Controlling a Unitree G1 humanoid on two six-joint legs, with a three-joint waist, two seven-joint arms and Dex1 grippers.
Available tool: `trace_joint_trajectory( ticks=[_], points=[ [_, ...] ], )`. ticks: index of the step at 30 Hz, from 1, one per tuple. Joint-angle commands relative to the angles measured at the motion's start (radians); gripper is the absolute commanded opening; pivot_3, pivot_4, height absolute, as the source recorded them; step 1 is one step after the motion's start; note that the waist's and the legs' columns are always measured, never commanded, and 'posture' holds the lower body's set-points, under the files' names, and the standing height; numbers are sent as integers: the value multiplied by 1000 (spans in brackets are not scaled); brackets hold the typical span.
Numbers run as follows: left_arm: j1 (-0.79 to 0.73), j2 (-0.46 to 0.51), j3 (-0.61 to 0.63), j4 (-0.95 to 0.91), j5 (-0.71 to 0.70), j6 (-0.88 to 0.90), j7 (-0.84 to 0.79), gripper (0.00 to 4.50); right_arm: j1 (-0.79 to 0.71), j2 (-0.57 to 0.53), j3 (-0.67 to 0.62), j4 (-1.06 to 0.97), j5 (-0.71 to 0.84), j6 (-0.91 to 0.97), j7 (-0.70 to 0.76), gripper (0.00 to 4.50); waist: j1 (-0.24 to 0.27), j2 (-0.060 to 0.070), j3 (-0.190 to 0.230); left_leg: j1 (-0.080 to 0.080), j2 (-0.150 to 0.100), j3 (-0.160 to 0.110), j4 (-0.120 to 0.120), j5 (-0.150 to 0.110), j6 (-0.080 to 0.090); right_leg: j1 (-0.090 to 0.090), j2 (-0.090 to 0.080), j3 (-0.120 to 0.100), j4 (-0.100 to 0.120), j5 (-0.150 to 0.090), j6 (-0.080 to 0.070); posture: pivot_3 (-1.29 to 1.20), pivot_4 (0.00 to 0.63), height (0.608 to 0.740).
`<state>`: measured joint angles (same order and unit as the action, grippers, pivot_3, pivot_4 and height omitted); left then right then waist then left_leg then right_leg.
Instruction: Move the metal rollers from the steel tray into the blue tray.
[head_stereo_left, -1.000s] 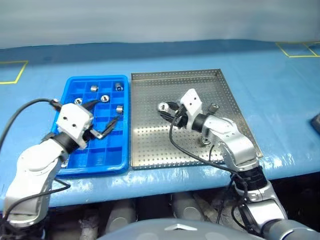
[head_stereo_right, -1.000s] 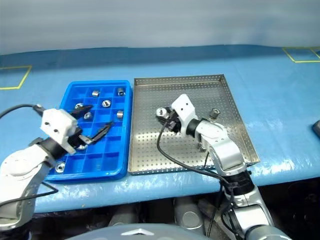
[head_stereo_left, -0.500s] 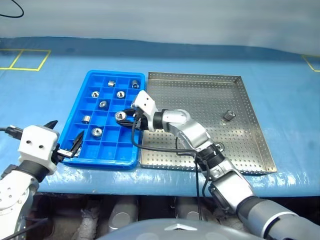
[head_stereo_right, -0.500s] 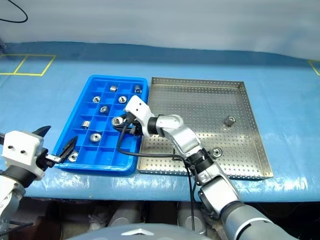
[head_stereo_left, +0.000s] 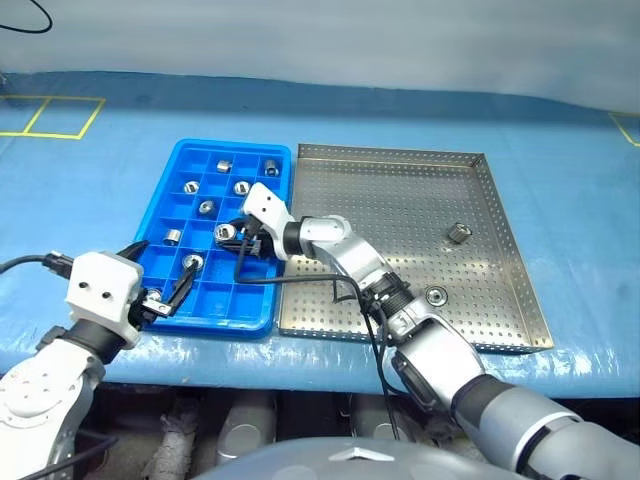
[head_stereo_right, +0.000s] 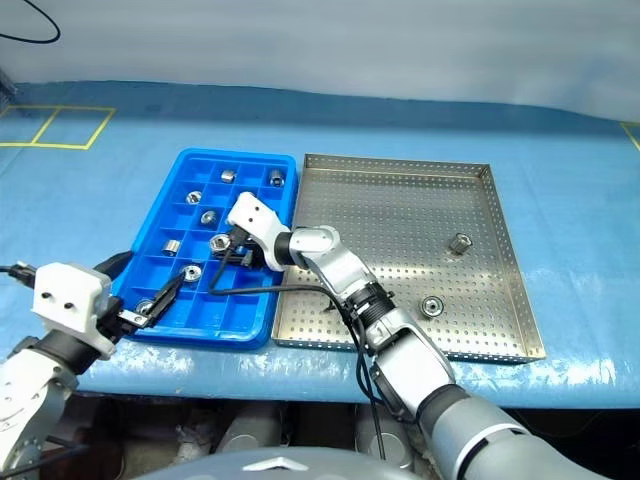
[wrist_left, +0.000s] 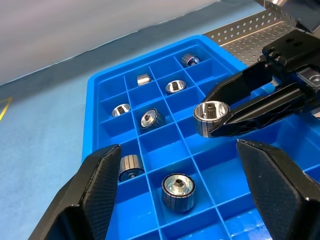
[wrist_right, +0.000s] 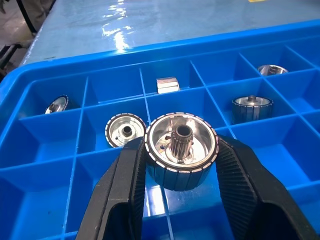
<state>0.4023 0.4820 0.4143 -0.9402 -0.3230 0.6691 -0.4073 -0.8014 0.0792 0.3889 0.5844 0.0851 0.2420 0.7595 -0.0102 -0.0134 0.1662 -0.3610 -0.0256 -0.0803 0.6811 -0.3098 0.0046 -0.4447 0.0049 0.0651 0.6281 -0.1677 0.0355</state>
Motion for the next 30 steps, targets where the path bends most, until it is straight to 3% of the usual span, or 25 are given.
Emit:
trace_joint_trajectory(
  ticks=[1,3,9,13,19,22,30],
  points=[
    [-7,3,-4,-24,2,-22,7,4004,-33,25,-33,11,2,-29,-6,1690,0,0,0,0,0,0,0,0,0,0,0,0,0,0,0,140,150,740],
    [-13,6,-11,-21,1,-23,6,4004,-40,31,-44,33,2,-21,-4,1690,0,0,0,0,0,0,0,0,0,0,0,0,0,0,0,139,150,740],
    [-42,16,-41,-6,0,-17,2,4004,-42,40,-83,26,-1,-70,-31,3676,-1,1,0,0,0,0,0,0,0,0,1,0,0,0,0,116,150,740],
    [-85,26,-84,14,-5,-17,-5,4004,-13,20,-117,-68,13,-77,-58,3676,0,1,1,0,0,-1,0,0,-1,0,0,0,0,0,0,88,150,740],
    [-280,-4,-237,105,-17,-38,-7,4004,135,-153,-191,-433,0,54,-130,3676,2,1,0,-1,-1,-2,1,1,-2,2,-2,-2,-1,0,0,26,150,740],
    [-435,-61,-357,211,-33,-66,-35,4004,240,-257,-318,-603,-19,210,-265,3676,3,2,0,-1,-2,-2,2,1,-2,2,-6,-2,-1,1,1,-34,150,740],
    [-655,-111,-555,432,-47,-110,-185,4004,411,-325,-525,-819,-11,470,-477,3676,-69,4,-1,-2,0,5,1,-1,3,-1,-5,2,0,1,1,-167,150,740]
  ],
)
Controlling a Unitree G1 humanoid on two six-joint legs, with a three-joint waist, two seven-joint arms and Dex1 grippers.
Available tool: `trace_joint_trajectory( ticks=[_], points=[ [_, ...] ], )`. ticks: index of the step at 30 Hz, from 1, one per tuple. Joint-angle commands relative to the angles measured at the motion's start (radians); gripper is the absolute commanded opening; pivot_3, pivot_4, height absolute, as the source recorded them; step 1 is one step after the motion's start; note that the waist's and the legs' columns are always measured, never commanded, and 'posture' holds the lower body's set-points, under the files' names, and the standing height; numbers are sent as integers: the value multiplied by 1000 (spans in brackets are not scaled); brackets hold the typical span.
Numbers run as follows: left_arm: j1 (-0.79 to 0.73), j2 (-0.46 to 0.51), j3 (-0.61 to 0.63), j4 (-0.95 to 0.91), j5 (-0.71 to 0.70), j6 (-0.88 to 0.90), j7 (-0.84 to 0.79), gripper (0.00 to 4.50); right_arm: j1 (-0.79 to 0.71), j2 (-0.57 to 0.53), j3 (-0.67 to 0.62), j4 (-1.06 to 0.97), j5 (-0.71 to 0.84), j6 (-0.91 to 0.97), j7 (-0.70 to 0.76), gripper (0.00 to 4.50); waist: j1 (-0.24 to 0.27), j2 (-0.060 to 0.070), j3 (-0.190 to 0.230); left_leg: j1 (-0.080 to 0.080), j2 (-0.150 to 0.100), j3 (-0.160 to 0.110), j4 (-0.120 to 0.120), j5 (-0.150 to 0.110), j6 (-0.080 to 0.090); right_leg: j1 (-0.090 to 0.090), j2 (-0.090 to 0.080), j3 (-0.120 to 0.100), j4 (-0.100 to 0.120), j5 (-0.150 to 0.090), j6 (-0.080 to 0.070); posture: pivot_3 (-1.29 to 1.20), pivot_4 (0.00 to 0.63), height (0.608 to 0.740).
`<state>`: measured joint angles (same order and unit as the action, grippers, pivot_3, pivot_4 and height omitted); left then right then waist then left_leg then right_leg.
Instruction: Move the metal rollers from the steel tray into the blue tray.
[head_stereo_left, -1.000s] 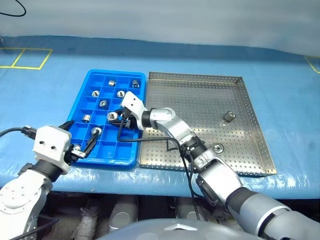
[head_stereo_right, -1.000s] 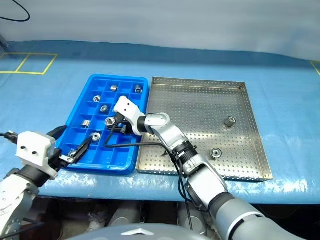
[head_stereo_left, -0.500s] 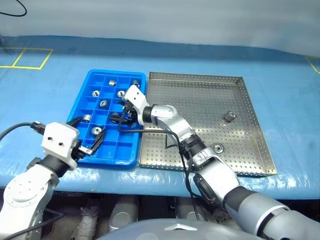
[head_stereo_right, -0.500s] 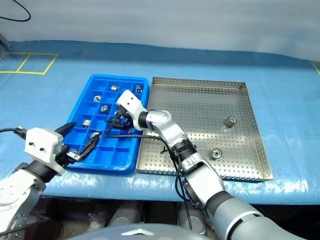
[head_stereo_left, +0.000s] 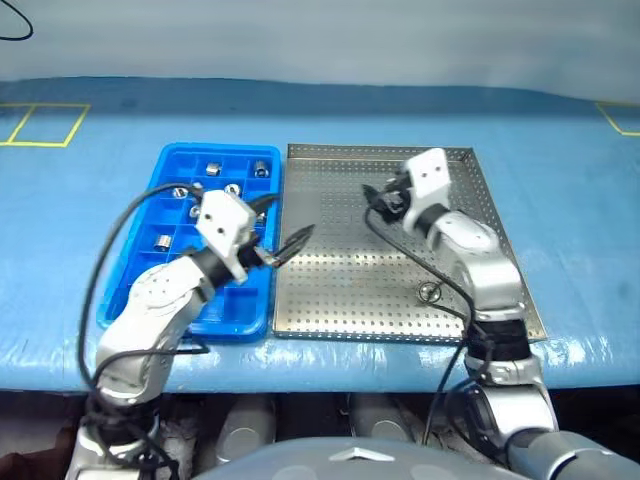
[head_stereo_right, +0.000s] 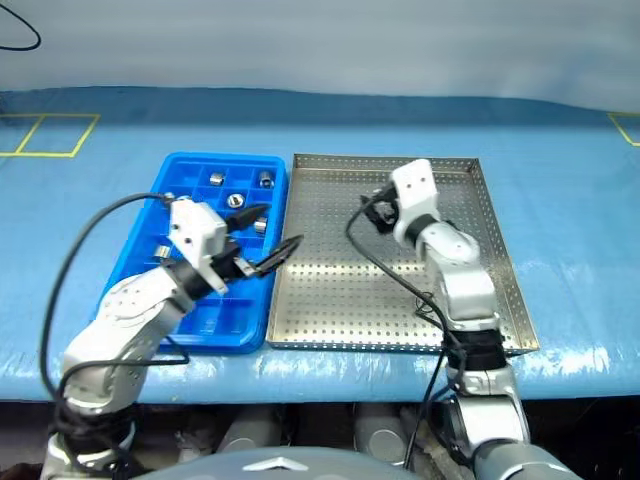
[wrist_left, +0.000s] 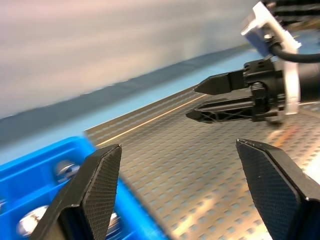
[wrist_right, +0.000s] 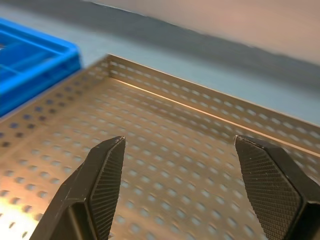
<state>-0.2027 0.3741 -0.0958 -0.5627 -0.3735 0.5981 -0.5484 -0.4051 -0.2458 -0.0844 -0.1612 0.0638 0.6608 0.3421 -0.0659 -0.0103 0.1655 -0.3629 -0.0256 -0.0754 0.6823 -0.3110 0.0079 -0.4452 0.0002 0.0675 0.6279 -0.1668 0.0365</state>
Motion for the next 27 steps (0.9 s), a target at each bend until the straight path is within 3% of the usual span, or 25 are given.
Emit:
trace_joint_trajectory(
  ticks=[1,8,15,27],
  points=[
    [-84,-7,-65,100,23,-52,-52,4004,25,7,-72,-76,14,66,-81,3676,-24,0,0,1,0,1,0,0,0,0,1,2,1,0,0,-173,150,740],
    [-227,-77,-149,291,117,-121,-33,4004,42,77,-155,2,51,71,-190,3676,-80,0,0,3,0,10,3,0,4,2,7,10,0,3,6,-213,150,740],
    [-208,-81,-188,275,145,-130,-52,4004,12,110,-178,130,70,20,-244,3676,-115,1,0,3,0,14,2,-2,8,1,7,17,0,5,8,-196,150,740],
    [-164,-57,-182,233,149,-119,-41,4004,-40,136,-152,233,98,-32,-256,3676,-111,1,0,4,-1,19,3,-2,10,0,9,26,-1,7,11,-154,150,740]
  ],
)
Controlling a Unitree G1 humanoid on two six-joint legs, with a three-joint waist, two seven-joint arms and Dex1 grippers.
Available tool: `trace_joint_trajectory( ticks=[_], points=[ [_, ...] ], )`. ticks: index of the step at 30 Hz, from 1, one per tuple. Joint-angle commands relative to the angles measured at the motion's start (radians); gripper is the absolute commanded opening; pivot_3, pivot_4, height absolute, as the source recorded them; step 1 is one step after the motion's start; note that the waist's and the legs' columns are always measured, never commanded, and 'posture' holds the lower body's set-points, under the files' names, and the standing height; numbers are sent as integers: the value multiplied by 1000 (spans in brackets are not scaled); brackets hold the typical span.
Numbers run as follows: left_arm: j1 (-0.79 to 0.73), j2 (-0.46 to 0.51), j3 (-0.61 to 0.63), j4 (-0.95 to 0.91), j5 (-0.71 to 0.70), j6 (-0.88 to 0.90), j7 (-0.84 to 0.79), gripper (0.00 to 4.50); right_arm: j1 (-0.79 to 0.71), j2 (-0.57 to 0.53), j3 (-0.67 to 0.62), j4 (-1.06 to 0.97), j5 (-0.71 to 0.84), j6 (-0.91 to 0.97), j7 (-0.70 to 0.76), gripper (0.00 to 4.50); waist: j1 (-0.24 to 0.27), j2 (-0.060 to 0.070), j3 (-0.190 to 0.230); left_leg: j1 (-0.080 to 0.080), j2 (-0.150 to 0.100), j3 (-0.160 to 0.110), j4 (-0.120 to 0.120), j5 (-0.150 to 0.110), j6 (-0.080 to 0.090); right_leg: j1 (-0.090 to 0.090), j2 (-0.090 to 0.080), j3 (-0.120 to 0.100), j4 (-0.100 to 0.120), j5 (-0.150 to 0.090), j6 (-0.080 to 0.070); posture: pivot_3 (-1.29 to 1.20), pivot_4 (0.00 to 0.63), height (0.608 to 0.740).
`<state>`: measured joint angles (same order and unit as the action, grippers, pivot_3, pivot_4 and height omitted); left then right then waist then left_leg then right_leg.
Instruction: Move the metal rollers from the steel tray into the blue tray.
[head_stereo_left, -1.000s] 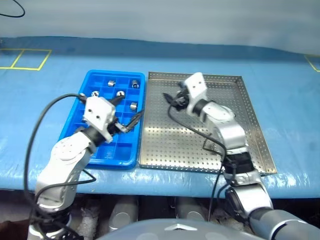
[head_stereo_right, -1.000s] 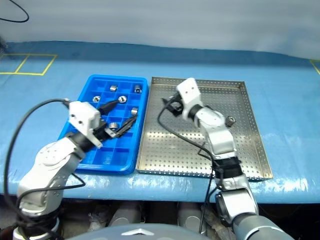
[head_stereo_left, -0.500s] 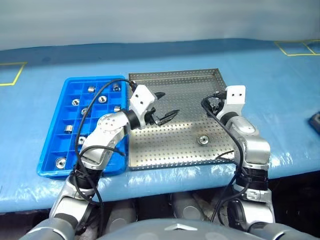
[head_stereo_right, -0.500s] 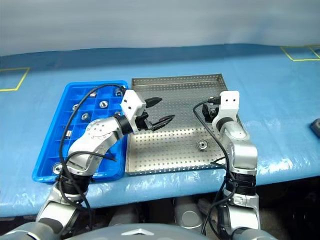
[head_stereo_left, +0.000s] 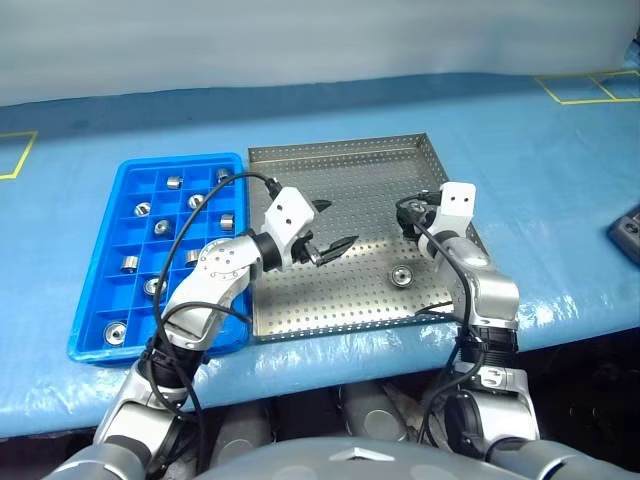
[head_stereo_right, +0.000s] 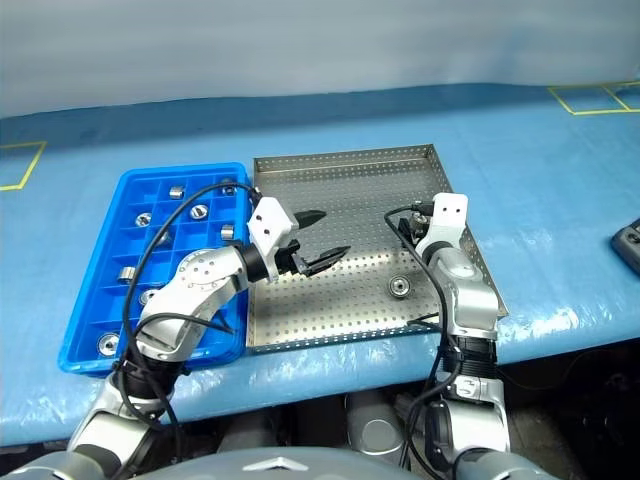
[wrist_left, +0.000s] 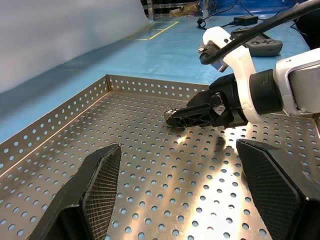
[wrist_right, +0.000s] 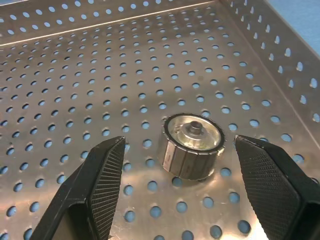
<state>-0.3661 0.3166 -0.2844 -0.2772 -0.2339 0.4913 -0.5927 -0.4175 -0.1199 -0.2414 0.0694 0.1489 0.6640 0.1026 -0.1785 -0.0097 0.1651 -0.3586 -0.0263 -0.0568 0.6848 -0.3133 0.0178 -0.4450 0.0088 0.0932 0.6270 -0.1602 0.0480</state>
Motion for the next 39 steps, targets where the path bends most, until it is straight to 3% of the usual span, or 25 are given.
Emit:
trace_joint_trajectory(
  ticks=[1,12,15,19,29,33,39],
  points=[
    [1,1,6,-54,9,-12,4,4004,-37,18,4,18,7,-44,-33,3676,2,0,0,0,0,0,0,0,0,0,0,1,0,0,0,-152,150,740],
    [12,5,9,-74,27,-12,10,4004,-104,53,-11,159,2,-96,-150,3676,5,0,0,0,0,2,0,-1,2,-1,0,3,-1,1,2,-137,150,740],
    [15,6,13,-77,31,-11,11,4004,-106,53,-10,166,6,-102,-158,3043,5,0,0,0,0,2,0,-1,2,-1,-1,3,-1,2,2,-135,150,740],
    [18,5,15,-79,35,-11,11,4004,-104,52,-6,162,7,-103,-163,1882,5,0,0,0,0,3,0,-1,2,-1,0,3,-1,2,2,-134,150,740],
    [28,8,23,-84,34,-9,11,4004,-78,48,29,96,4,-88,-140,1883,4,0,0,0,0,3,0,-1,3,-1,0,3,-1,2,3,-140,150,740],
    [48,16,49,-114,22,-1,18,4004,-51,42,111,-10,25,-65,-44,1883,3,0,0,0,0,3,0,-1,3,-1,0,4,-1,2,3,-133,150,740],
    [178,110,182,-273,-3,46,34,4004,-12,-22,312,-256,139,46,242,1883,1,1,0,0,1,3,0,-1,2,-2,0,3,0,2,3,-123,150,740]
  ],
)
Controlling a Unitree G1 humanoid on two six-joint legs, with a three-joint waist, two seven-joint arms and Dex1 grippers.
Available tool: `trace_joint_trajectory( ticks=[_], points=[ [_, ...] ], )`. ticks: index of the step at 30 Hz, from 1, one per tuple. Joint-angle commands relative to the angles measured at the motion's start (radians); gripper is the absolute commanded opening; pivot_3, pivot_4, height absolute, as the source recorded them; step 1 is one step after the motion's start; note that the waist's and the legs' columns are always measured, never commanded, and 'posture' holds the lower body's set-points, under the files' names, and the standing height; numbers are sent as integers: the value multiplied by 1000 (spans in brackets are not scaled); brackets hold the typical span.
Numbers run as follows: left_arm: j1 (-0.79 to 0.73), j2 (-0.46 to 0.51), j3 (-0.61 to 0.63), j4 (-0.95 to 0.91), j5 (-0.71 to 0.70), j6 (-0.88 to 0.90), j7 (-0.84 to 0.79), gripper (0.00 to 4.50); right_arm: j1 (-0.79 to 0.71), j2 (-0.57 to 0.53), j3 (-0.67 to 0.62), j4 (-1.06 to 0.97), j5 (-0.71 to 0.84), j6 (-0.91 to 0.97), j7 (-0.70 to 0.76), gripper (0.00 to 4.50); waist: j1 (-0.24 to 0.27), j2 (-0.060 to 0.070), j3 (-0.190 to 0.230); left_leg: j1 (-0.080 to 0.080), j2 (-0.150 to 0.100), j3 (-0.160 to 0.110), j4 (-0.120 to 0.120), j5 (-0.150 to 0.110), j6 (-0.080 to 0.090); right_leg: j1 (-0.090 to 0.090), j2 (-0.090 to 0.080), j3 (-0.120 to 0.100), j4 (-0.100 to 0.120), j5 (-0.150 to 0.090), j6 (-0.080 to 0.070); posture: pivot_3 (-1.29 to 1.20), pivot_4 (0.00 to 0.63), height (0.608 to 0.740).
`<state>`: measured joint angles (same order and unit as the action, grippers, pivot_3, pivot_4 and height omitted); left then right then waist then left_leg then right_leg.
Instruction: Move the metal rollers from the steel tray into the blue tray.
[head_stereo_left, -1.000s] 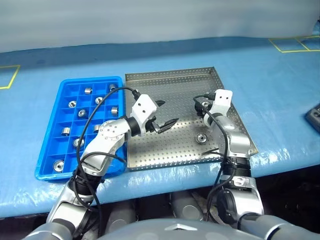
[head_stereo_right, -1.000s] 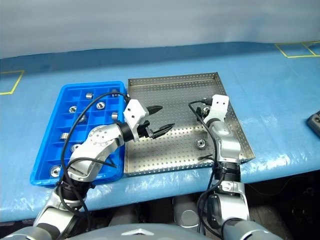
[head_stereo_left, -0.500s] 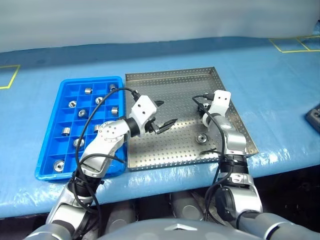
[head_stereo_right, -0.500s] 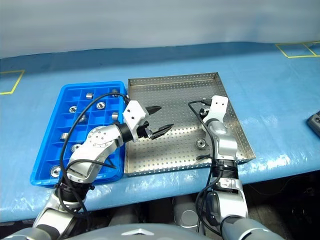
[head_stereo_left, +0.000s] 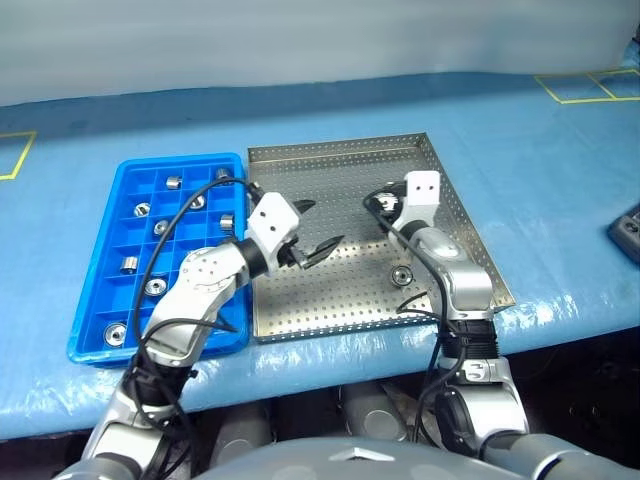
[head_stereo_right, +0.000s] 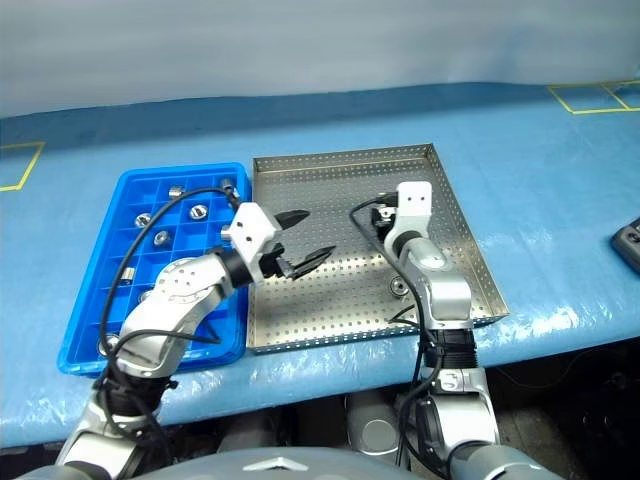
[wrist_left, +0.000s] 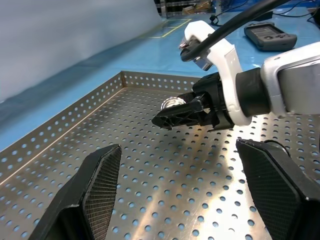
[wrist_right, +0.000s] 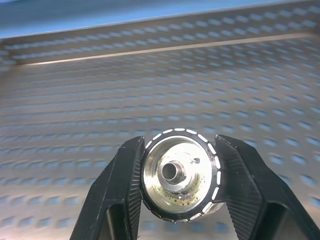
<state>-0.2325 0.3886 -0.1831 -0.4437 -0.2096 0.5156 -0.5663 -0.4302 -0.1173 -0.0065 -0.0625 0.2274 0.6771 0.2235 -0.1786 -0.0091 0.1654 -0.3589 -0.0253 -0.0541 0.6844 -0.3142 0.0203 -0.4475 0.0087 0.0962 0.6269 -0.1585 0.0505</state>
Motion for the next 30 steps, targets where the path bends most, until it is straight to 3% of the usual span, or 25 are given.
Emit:
trace_joint_trajectory(
  ticks=[1,5,9,15,23,30],
  points=[
    [78,67,114,-144,-31,35,6,4004,3,-32,95,-148,85,43,159,1883,3,0,0,0,0,0,0,0,0,0,0,0,0,0,0,-104,150,740],
    [170,143,224,-249,-74,74,-6,4004,-1,-44,120,-175,122,51,216,1883,22,-1,0,0,-1,-1,1,0,0,1,-2,-2,-1,0,0,-83,150,740],
    [337,232,541,-424,-150,157,-23,4004,-26,-58,179,-181,146,37,309,1883,42,-3,1,0,0,0,1,0,0,-1,-2,-2,-2,-1,-1,-23,150,740],
    [505,266,862,-509,-209,272,-24,4004,-63,-9,292,-164,153,51,373,1883,78,-3,1,0,1,-3,0,0,-2,0,-2,-8,-1,-4,-4,47,150,740],
    [673,218,938,-552,-244,274,-33,4004,-84,74,521,-135,125,25,459,1883,133,-4,1,-2,0,-13,0,1,-5,2,-4,-19,-1,-6,-9,95,150,740],
    [745,168,925,-529,-236,243,-11,4004,-136,162,593,22,55,-73,467,1883,153,-4,1,-2,1,-23,-1,4,-12,3,-3,-28,0,-10,-10,121,150,740]
  ],
)
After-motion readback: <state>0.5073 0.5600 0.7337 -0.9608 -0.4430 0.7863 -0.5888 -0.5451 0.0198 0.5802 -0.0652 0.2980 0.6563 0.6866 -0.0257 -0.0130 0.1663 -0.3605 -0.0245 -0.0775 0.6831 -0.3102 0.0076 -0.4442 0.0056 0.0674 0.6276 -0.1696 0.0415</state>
